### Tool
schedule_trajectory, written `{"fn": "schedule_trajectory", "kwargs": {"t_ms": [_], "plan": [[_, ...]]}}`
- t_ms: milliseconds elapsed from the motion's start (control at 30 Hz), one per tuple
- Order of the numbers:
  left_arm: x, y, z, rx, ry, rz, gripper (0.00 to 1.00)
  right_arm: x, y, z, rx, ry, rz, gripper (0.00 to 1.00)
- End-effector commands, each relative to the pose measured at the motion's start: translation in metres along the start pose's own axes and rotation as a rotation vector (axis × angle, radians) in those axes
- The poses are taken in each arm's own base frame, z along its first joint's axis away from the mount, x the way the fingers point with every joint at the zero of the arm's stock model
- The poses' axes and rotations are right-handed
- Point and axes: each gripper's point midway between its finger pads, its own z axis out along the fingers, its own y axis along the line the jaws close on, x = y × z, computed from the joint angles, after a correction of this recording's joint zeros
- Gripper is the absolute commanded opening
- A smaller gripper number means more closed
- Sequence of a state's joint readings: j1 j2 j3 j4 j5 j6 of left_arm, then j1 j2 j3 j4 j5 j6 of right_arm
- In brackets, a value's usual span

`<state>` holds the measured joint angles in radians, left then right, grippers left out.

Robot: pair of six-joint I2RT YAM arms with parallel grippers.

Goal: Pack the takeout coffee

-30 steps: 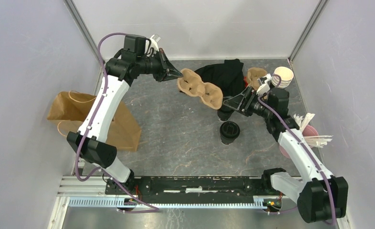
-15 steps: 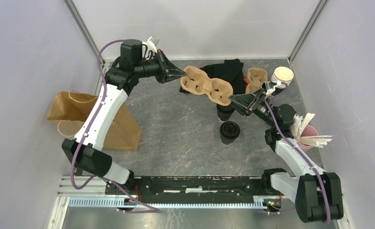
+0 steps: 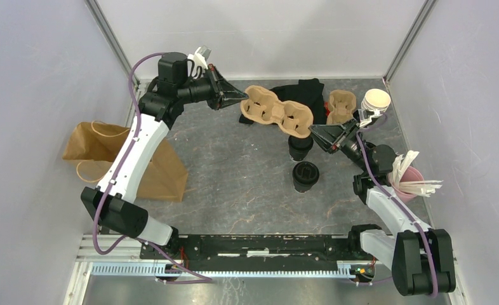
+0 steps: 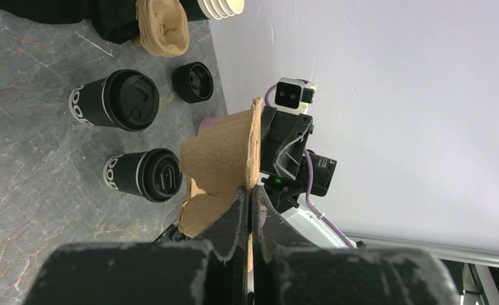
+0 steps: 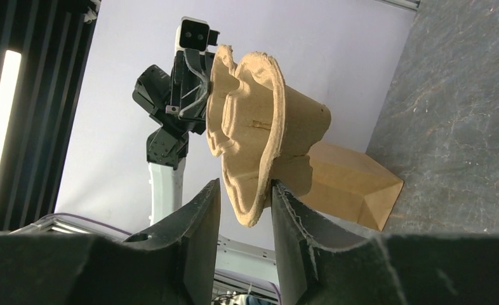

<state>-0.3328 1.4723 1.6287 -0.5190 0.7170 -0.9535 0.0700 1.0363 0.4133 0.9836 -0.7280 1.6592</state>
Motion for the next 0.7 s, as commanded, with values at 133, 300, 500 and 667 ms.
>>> {"fn": "schedule_trajectory", "kwargs": {"t_ms": [133,300,500,667], "plan": [[0.0024,-0.0184,-0.0089,0.066,0.003,0.006,0.02,-0.0049,0.0080,-0.0024,-0.062,-0.037,-0.019,0.40],[0.0051,-0.0161,-0.0083,0.066,0.013,0.001,0.02,-0.0082,0.0078,-0.0017,-0.067,-0.053,-0.018,0.40],[0.0058,-0.0161,-0.0079,0.069,0.015,-0.004,0.02,-0.0096,0.0147,0.0008,-0.086,-0.049,-0.027,0.32],[0.0054,-0.0167,-0.0091,0.070,0.009,-0.003,0.02,-0.0094,0.0167,0.0002,-0.099,-0.049,-0.015,0.16]]}}
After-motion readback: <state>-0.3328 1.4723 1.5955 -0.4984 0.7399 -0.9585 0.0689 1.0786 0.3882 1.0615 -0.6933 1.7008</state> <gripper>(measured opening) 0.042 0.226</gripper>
